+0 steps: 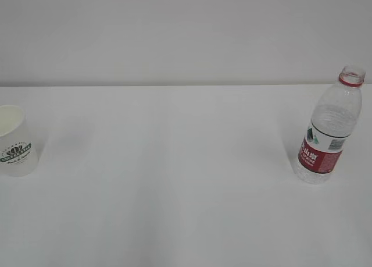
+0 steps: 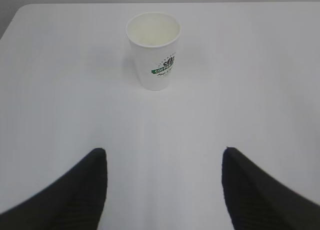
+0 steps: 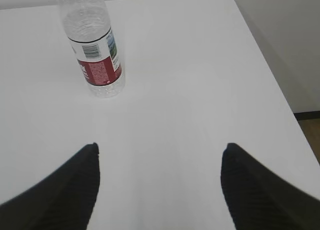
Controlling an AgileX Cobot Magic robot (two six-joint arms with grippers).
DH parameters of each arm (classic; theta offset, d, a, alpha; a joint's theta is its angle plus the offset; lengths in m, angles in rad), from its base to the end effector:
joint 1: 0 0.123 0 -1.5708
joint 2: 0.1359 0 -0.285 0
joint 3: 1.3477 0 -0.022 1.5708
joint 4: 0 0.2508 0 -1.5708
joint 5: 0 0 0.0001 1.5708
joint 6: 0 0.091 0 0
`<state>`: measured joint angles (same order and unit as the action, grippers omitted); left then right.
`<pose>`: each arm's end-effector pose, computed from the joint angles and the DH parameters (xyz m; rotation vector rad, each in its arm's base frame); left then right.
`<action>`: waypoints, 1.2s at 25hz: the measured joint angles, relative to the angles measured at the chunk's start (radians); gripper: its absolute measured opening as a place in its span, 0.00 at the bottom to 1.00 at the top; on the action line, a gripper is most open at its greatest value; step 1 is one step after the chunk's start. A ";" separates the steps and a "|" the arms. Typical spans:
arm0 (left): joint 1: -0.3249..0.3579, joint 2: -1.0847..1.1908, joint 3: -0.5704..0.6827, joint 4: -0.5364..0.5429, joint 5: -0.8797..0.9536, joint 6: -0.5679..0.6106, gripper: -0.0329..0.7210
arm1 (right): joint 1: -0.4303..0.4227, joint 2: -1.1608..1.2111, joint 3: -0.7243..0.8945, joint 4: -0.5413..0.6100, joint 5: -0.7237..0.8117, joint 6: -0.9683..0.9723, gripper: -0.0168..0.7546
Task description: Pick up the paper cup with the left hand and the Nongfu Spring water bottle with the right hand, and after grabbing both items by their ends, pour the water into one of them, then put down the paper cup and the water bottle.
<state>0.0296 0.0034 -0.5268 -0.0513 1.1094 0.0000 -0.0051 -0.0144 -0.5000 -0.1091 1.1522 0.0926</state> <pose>-0.0094 -0.0045 0.2809 -0.0260 2.0686 -0.0434 -0.0114 -0.0090 0.2703 0.1155 2.1140 -0.0800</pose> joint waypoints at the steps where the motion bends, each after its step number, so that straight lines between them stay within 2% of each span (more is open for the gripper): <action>1: 0.000 0.000 0.000 0.000 0.000 0.000 0.74 | 0.000 0.000 0.000 0.000 0.000 0.000 0.76; 23: 0.000 0.000 0.000 0.000 -0.002 0.000 0.73 | 0.000 0.000 0.000 0.000 0.000 0.000 0.76; 30: 0.000 0.004 -0.013 0.000 -0.056 0.000 0.73 | 0.000 0.000 -0.015 0.020 -0.034 0.000 0.76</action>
<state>0.0296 0.0075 -0.5401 -0.0513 1.0532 0.0000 -0.0051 -0.0144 -0.5146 -0.0892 1.1183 0.0926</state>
